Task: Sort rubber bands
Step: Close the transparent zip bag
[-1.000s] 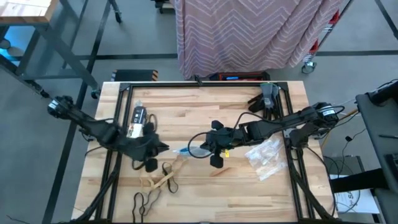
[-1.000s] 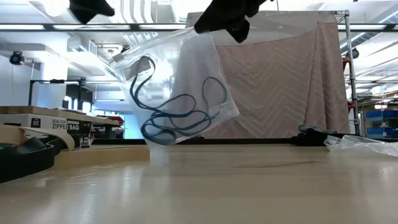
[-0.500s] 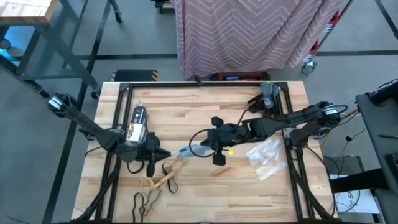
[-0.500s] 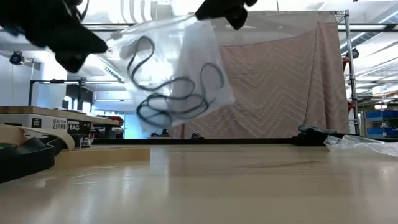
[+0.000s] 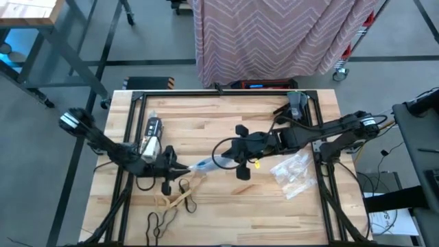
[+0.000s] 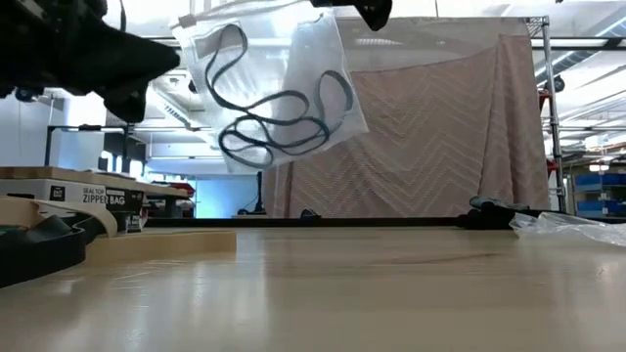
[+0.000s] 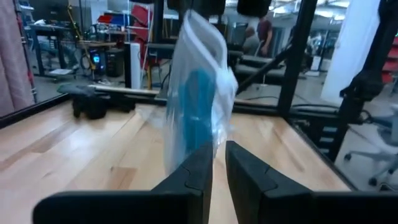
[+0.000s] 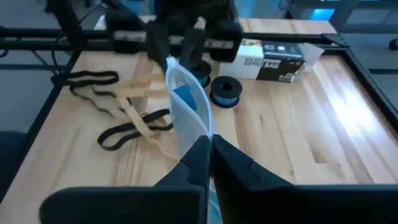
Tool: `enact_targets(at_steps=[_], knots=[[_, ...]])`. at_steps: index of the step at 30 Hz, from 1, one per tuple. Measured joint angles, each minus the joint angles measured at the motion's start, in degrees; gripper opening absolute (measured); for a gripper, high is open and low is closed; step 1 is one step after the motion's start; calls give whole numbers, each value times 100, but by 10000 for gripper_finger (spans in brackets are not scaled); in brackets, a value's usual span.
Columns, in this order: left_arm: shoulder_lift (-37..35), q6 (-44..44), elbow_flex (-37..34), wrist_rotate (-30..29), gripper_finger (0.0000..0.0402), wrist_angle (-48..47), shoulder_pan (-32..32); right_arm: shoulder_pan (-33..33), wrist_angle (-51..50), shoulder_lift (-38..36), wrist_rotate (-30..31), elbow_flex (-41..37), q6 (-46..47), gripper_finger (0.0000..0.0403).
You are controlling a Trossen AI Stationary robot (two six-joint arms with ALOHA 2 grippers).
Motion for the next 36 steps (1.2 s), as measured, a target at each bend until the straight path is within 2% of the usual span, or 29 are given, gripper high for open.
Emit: enact_targets(at_steps=[6,15,20,28,36], knots=[[409,136,261,-148,43,45,107,0,25,0,90,0,70,0],[224,401,439,-166,119,25,110,0,20,0,92,0,87,0],[134,385,428,-90,145,-295,86,0,-5,-1,215,0,83,0],[-161,701,494,-233,160,-376,154,-2,-22,-55,492,0,-3,0],[-193,1343,651,-1073,154,-395,173,-2,22,-49,537,0,42,0]])
